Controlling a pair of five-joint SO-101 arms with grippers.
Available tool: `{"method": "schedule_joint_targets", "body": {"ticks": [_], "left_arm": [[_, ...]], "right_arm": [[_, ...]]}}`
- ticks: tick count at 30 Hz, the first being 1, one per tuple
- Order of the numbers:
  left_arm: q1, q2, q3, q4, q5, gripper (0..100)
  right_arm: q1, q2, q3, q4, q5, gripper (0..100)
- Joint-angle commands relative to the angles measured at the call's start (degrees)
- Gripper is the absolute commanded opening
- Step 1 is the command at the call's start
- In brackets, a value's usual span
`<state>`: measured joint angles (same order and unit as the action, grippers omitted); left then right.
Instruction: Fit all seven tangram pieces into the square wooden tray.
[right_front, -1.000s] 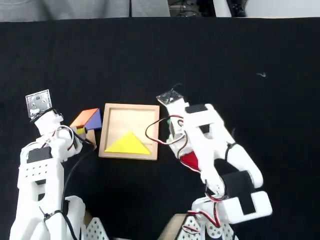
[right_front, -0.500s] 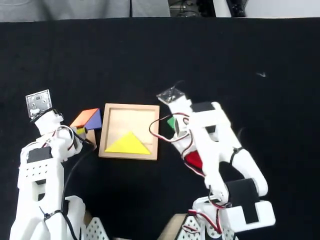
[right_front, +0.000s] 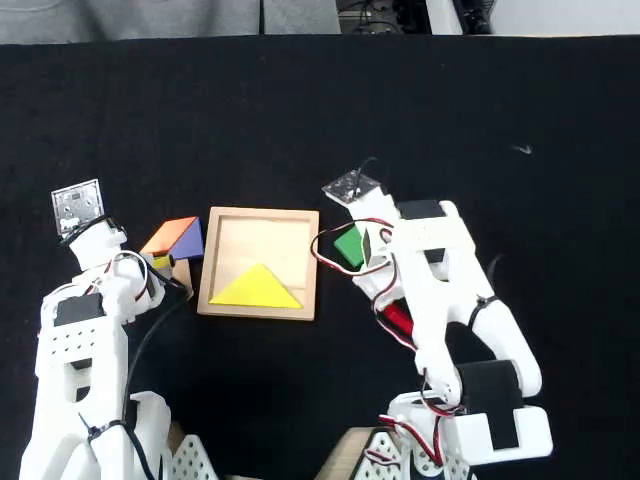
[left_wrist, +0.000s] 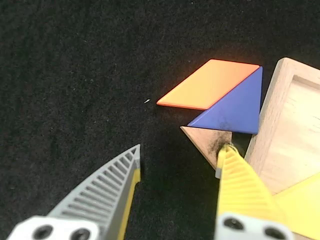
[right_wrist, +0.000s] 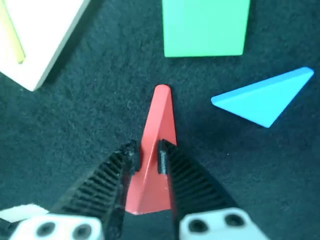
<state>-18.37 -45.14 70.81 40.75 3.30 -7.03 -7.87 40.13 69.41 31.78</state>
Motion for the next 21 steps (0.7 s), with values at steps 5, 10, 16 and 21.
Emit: {"method": "schedule_joint_targets", "body": {"ticks": [5,10,16,21], "left_arm": [[-0.4,-1.1,0.3,-1.4,0.4,25],[-0.1,-1.1,0.3,-1.4,0.4,25],[-0.1,-1.1,0.3,-1.4,0.4,25],[-0.2,-1.1,0.4,-1.4,0.4,25]], "right_arm": [[5.1,-1.4,-2.2,0.5,4.5,13.4],[5.9,-1.4,-1.8,1.5,8.0,8.1],[6.0,-1.9,-2.2,4.7,8.4,3.8],[6.1,-1.9,-2.2,5.0,8.2,4.0]]}}
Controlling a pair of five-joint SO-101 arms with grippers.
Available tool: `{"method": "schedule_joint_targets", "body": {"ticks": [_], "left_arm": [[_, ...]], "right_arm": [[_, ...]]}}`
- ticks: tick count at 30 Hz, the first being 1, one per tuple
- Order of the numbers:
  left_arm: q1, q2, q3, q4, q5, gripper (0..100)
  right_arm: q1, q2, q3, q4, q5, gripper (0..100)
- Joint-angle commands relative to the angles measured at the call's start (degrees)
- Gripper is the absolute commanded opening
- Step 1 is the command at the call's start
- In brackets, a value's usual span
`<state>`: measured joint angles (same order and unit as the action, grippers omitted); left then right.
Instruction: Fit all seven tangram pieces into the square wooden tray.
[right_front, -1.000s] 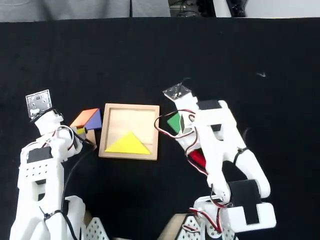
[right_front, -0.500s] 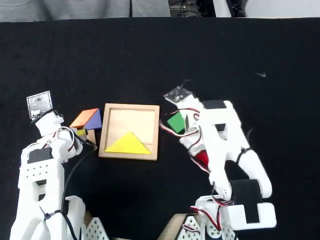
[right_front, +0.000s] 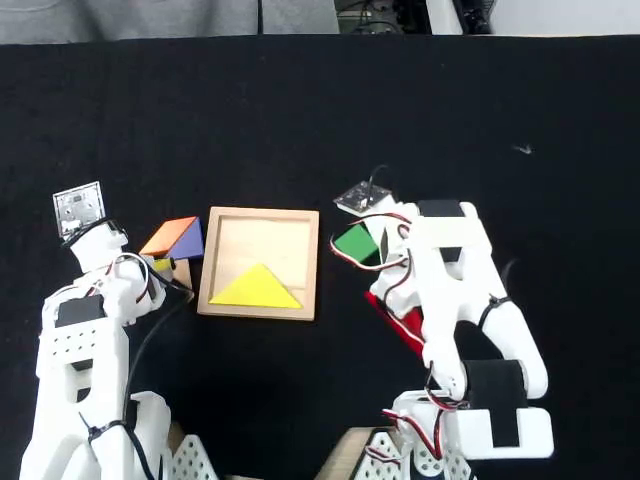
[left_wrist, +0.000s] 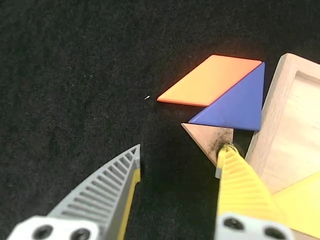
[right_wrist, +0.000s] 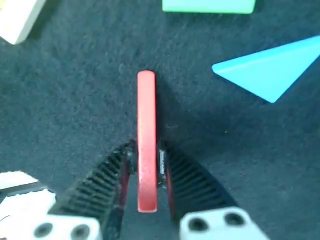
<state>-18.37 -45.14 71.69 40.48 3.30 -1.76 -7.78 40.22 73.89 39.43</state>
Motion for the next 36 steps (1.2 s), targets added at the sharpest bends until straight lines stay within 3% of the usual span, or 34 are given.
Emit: {"method": "schedule_joint_targets", "body": {"ticks": [1,5,8,10,14,21,28,36], "left_arm": [[-0.3,-1.1,-0.5,-1.1,0.4,25],[-0.5,-1.1,-0.5,-1.1,0.4,25],[-0.5,-1.1,-0.7,-1.1,0.5,25],[-0.2,-1.1,-0.9,-1.1,0.4,25],[-0.5,-1.1,-2.0,-0.6,0.4,25],[-1.2,-1.1,-1.9,2.2,0.3,25],[-18.0,-1.4,0.2,3.5,-7.6,25],[-28.7,-1.1,1.3,3.6,-7.7,25]], "right_arm": [[0.8,-2.0,-2.2,0.5,0.3,4.1],[0.8,-2.0,-2.2,2.1,0.5,10.5],[0.5,-2.0,-2.6,1.9,0.4,0.9],[0.3,-2.0,-5.0,2.9,-0.7,2.7],[-4.0,-2.0,-16.1,8.6,-9.8,1.1],[-20.5,-1.5,-34.9,14.8,-25.1,1.1],[-35.7,7.3,-37.1,3.8,-42.0,1.1],[-40.6,24.5,-54.3,2.8,-58.7,1.1]]}}
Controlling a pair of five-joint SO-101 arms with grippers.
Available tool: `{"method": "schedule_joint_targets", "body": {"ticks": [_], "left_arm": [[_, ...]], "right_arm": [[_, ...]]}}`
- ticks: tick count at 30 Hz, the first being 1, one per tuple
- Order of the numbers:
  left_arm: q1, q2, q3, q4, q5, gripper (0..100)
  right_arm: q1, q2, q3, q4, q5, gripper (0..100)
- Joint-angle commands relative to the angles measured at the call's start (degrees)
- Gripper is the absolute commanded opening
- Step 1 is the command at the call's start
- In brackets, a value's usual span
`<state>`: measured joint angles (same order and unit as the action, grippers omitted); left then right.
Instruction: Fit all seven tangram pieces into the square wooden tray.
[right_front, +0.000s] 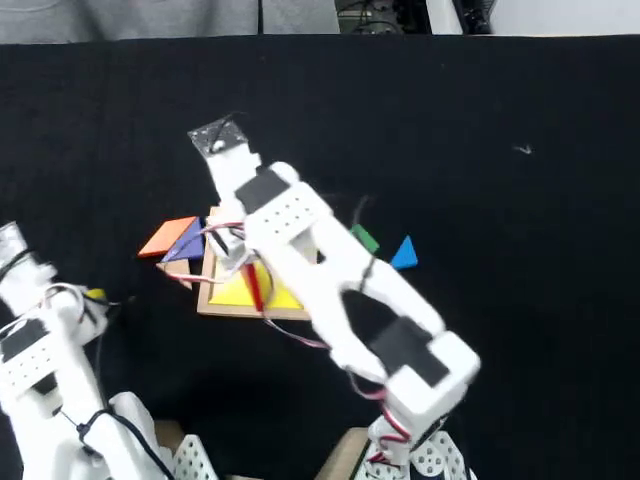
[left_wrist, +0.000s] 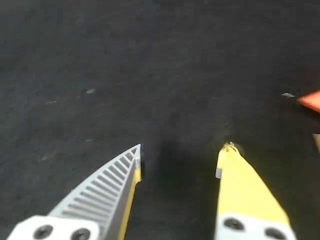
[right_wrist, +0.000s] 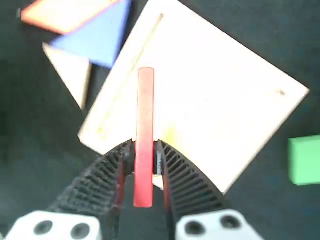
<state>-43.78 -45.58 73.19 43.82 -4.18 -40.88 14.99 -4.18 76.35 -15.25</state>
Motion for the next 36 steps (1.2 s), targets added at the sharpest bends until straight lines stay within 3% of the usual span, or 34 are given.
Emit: {"method": "schedule_joint_targets", "body": {"ticks": [1,11,25,33,36], "left_arm": [[-3.3,-0.6,-0.2,0.3,-0.3,25],[-1.7,-1.1,1.5,-1.8,-0.3,25],[-1.7,-1.1,1.6,-2.0,-0.3,25],[-1.7,-1.1,1.6,-2.0,-0.3,25],[-1.7,-1.1,1.6,-2.0,-0.3,25]], "right_arm": [[-1.4,2.7,-12.4,0.5,-4.9,1.1],[1.2,12.5,-22.0,3.4,-16.7,1.1],[1.6,22.1,-28.4,3.3,-20.0,1.1],[2.5,28.2,-38.5,9.0,-19.9,1.3],[2.5,29.1,-41.1,11.8,-19.7,7.0]]}}
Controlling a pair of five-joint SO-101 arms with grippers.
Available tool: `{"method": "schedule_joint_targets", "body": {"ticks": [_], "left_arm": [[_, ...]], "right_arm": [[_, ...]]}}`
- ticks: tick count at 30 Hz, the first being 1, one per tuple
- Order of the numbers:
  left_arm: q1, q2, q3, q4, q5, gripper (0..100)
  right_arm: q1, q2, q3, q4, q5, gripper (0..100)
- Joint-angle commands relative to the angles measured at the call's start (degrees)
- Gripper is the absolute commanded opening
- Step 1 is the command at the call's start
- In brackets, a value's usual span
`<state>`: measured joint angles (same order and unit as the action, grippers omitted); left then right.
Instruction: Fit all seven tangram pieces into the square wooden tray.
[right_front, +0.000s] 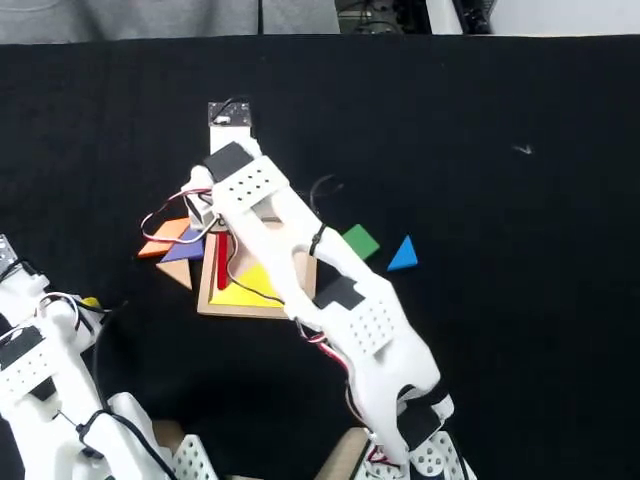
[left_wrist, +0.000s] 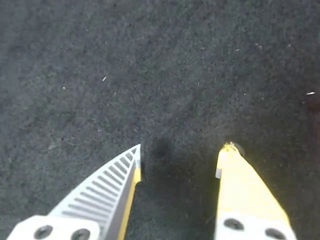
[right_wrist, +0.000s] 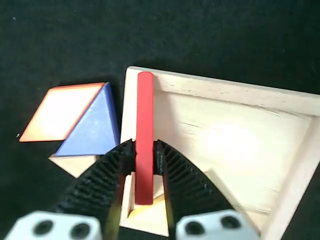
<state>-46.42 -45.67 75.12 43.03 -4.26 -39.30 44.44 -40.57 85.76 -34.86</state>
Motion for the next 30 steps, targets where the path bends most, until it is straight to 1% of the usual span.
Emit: {"method": "schedule_joint_targets", "body": {"ticks": [1,4,6,11,15,16,20,23,30], "left_arm": [[0.9,-1.1,-0.3,-1.2,-0.2,25],[0.9,-1.1,-0.3,-1.2,-0.2,25],[0.9,-1.1,-0.3,-1.2,-0.2,25],[0.9,-1.1,-0.3,-1.2,-0.2,25],[0.9,-1.1,-0.3,-1.3,-0.2,25],[1.0,-1.1,-0.3,-1.3,-0.2,25],[1.0,-1.1,-0.3,-1.3,-0.2,25],[1.0,-1.1,-0.3,-1.3,-0.2,25],[1.0,-1.1,-0.3,-1.3,-0.1,25]], "right_arm": [[1.0,0.0,-5.4,3.4,-0.1,11.3],[1.1,1.1,-7.0,5.5,0.4,24.7],[1.1,1.8,-7.3,5.7,2.8,27.6],[1.6,2.4,-7.2,7.0,8.0,23.6],[4.0,2.2,-7.8,8.9,10.8,18.8],[4.6,2.4,-8.0,9.1,12.2,18.0],[6.6,4.6,-6.5,8.9,14.1,15.8],[6.2,6.5,-7.7,8.3,14.1,15.9],[1.8,9.7,-13.8,8.5,14.1,15.9]]}}
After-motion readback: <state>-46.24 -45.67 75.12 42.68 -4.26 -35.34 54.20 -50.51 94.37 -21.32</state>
